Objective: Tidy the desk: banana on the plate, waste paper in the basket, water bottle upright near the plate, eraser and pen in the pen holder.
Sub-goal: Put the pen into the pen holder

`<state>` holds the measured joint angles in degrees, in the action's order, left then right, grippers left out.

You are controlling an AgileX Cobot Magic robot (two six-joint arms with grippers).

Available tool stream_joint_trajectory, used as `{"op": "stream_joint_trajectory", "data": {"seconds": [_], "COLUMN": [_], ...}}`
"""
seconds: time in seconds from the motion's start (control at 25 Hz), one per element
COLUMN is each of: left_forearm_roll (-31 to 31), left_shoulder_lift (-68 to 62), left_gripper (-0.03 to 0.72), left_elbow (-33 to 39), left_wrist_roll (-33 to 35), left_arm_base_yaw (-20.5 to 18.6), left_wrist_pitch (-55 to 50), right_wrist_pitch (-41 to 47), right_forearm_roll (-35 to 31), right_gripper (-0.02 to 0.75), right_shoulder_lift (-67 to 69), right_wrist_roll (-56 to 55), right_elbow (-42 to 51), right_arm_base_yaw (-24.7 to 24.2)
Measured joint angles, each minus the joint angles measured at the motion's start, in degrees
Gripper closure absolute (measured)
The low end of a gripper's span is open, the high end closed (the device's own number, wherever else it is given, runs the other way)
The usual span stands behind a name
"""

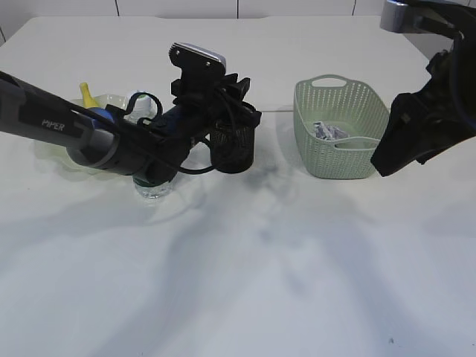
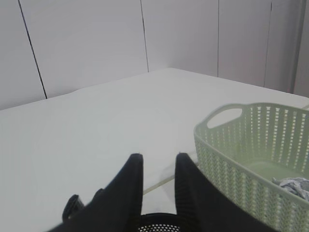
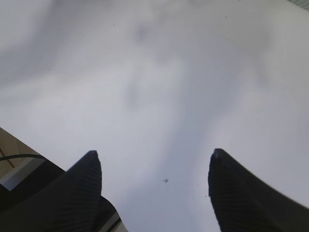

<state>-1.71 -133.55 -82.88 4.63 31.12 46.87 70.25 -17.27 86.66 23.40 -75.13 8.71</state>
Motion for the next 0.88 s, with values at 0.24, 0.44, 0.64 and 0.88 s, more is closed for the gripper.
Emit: {"op": "stream_joint_trajectory", "data": {"seconds": [0.24,0.44,0.64,0.88], "left_forearm_roll": [0.00,0.00,0.00,0.00], "left_shoulder_lift": [0.00,0.40,2.09,3.11], "left_gripper": [0.524,0.524,0.524,0.515], "left_elbow": [0.00,0.00,-0.08,-0.08], "left_wrist_roll": [0.00,0.00,0.00,0.00], "left_arm_base_yaw": [0.00,0.00,0.00,0.00], "left_wrist_pitch": [0.41,0.41,0.21,-0.97], "right_wrist_pitch": [0.00,0.00,0.00,0.00], "right_forearm_roll": [0.00,0.00,0.00,0.00], "right_gripper": [0.225,0.225,0.225,0.225], "right_shoulder_lift": [0.00,0.00,0.00,0.00], "right_wrist_roll": [0.00,0.00,0.00,0.00], "right_elbow": [0.00,0.00,0.00,0.00], "right_arm_base_yaw": [0.00,0.00,0.00,0.00]}}
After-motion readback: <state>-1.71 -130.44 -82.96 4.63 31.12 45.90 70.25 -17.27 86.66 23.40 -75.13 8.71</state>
